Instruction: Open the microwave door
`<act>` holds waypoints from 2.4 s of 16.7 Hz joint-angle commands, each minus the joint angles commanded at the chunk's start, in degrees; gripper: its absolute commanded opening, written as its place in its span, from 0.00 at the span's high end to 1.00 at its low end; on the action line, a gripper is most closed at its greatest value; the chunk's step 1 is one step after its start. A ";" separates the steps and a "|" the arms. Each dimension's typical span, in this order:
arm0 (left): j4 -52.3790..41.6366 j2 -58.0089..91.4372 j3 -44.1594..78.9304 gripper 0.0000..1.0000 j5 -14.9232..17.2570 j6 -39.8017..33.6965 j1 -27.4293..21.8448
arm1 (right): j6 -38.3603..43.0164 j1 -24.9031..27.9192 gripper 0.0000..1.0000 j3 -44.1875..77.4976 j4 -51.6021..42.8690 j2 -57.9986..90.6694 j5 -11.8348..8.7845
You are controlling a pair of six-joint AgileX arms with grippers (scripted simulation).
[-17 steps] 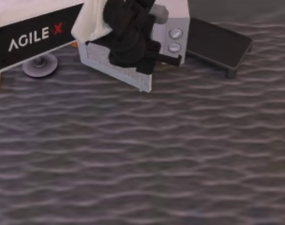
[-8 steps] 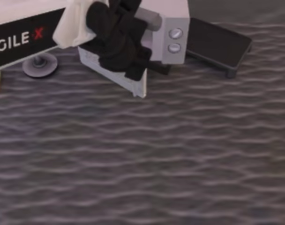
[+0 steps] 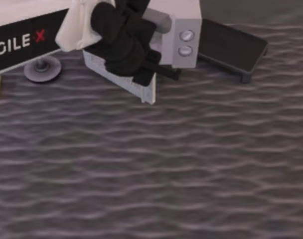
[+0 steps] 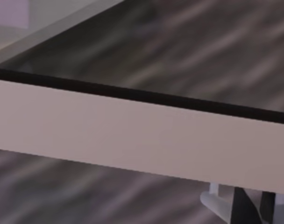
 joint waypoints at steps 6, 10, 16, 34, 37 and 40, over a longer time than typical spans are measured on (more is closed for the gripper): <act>0.00 0.00 0.00 1.00 0.00 0.00 0.00 | 0.00 0.00 0.00 0.00 0.00 0.00 0.00; 0.00 0.00 0.00 1.00 0.00 0.00 0.00 | 0.00 0.00 0.00 0.00 0.00 0.00 0.00; 0.00 0.00 0.00 1.00 0.00 0.00 0.00 | 0.00 0.00 0.00 0.00 0.00 0.00 0.00; 1.19 -4.11 -5.50 1.00 4.73 8.11 2.54 | 0.00 0.00 0.00 0.00 0.00 0.00 0.00; 1.19 -4.11 -5.50 1.00 4.73 8.11 2.54 | 0.00 0.00 0.00 0.00 0.00 0.00 0.00; 1.19 -4.11 -5.50 1.00 4.73 8.11 2.54 | 0.00 0.00 0.00 0.00 0.00 0.00 0.00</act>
